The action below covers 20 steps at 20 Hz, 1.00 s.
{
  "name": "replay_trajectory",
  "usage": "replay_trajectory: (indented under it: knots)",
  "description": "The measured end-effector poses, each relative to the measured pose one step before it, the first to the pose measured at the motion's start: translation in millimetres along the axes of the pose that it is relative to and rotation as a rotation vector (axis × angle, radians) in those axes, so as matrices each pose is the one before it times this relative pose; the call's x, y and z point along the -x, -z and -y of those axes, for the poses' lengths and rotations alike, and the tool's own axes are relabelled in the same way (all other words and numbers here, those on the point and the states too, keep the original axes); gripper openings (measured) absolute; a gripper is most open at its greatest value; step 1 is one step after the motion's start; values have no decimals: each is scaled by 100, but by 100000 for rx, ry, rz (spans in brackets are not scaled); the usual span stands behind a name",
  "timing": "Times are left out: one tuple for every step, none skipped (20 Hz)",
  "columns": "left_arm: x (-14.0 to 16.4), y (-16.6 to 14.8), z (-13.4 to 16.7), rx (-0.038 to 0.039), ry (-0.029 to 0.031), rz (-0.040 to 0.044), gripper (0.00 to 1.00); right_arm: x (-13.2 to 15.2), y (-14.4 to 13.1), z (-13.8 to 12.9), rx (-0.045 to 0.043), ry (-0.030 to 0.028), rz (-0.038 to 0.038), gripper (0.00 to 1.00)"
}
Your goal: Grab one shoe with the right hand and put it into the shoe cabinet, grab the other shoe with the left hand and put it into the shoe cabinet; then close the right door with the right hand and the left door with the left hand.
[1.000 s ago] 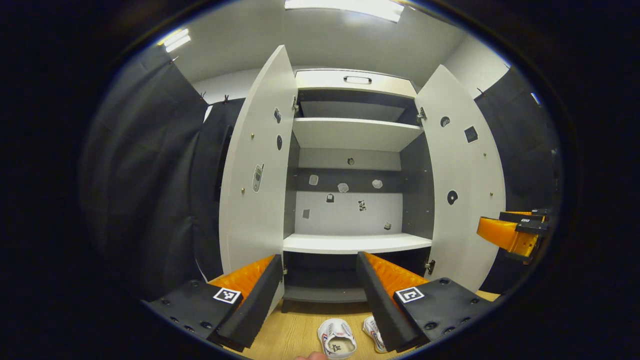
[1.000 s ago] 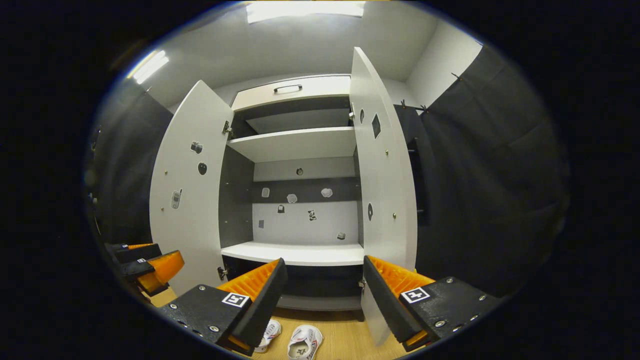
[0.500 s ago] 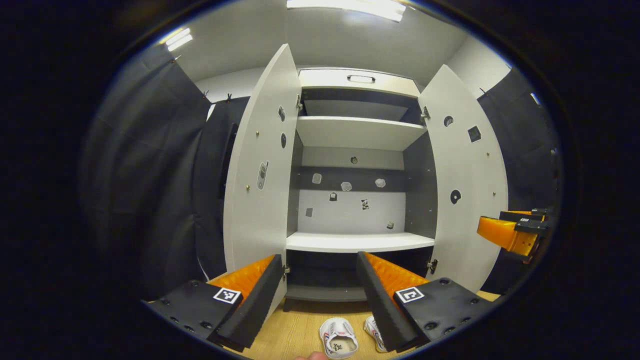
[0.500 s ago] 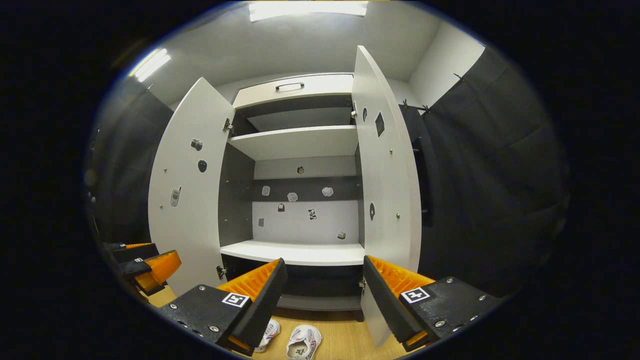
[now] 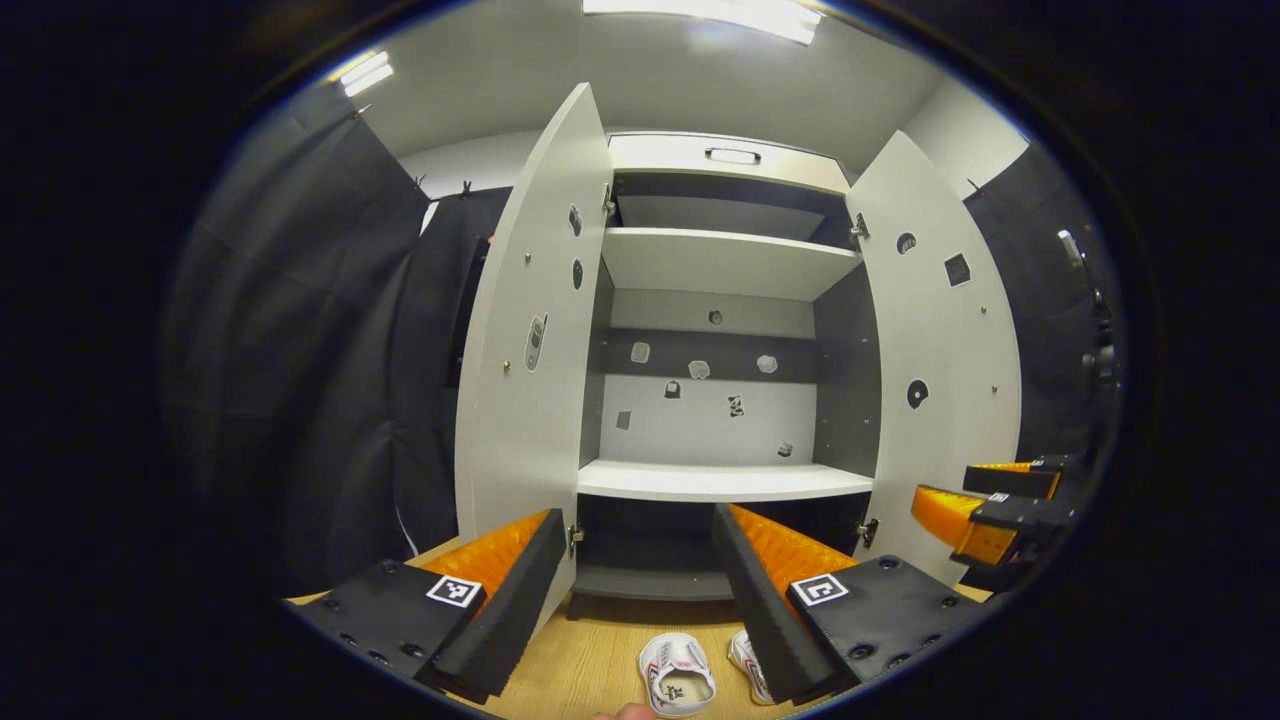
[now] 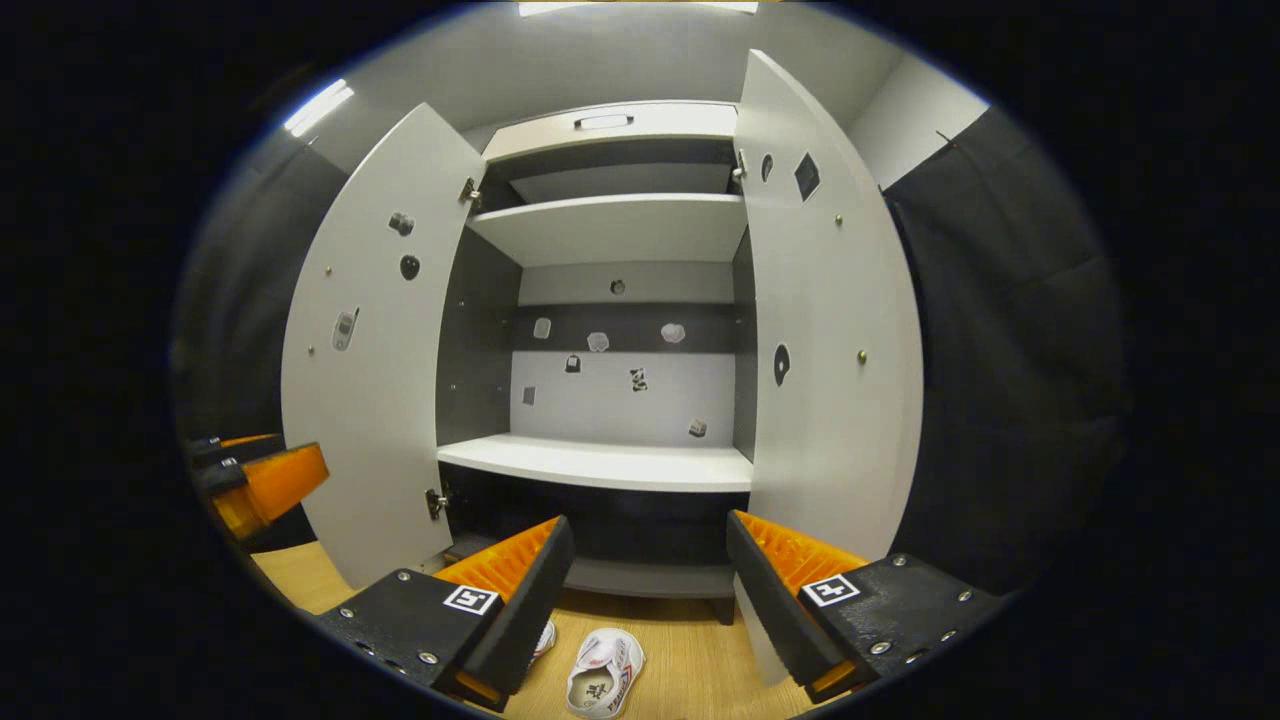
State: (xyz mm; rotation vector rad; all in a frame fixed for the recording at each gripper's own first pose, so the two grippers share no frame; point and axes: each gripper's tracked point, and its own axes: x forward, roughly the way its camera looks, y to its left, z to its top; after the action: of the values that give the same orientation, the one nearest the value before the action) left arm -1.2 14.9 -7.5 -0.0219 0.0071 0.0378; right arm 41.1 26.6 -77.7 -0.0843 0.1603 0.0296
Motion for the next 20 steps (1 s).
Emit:
replay_trajectory:
  knots:
    - [91, 86, 24, 16, -111, -348, 96, -637, 1865, -297, 1970, -87, -3186, 94]
    - [-30, 43, -64, 130, -38, -258, 96, -773, 2040, -446, 1933, -308, -3205, 95]
    - [65, 130, -163, 133, -143, -275, 96, -571, 2283, -362, 1737, -379, -3836, 95]
    - [61, 212, -186, 65, -211, -404, 96, -744, 2486, -431, 1635, -799, -4350, 94]
    - [58, 148, -88, -2, -248, -518, 97, -641, 2666, -491, 1219, -534, -5235, 94]
    - [64, 126, -207, -3, -291, -529, 96, -628, 2582, -471, 524, -616, -5118, 94]
    - [-40, 98, -100, 9, -288, -436, 96, -604, 2391, -319, 58, -818, -5047, 94]
    - [-69, 107, -206, -20, -235, -416, 96, -694, 2393, -332, -183, -718, -5335, 93]
    - [115, 156, -158, -93, -161, -334, 96, -807, 2197, -114, 243, -662, -5285, 93]
    - [11, 143, -170, -204, -264, -413, 97, -771, 1767, -73, 880, -282, -4656, 94]
    - [97, 26, -113, -207, -361, -258, 97, -693, 1479, 25, 883, -216, -4104, 93]
    - [-107, -23, -185, -204, -401, -155, 97, -551, 981, -35, -115, 0, -2357, 93]
    - [-87, 115, -86, -8, -254, -284, 96, -627, 951, -57, -67, -205, -2982, 94]
    - [67, 86, -93, 64, -196, -369, 96, -749, 842, 24, 85, 190, -2513, 94]
    - [59, 178, -113, 24, -211, -446, 96, -667, 780, 2, 175, 328, -2413, 94]
    - [-101, 85, -54, -60, -128, -392, 96, -583, 347, -8, -9, 66, -1098, 94]
    - [27, 100, 13, -95, -134, -223, 96, -616, 298, 56, 341, 224, -1298, 94]
    - [-33, -23, -48, -148, 12, -189, 96, -721, 205, 36, 651, 396, -794, 93]
    - [-31, 97, 44, -118, -47, -207, 96, -754, 5, 125, 705, 378, -245, 93]
    - [-25, 34, 8, -1, 115, -396, 96, -791, -194, 82, -144, 553, 490, 93]
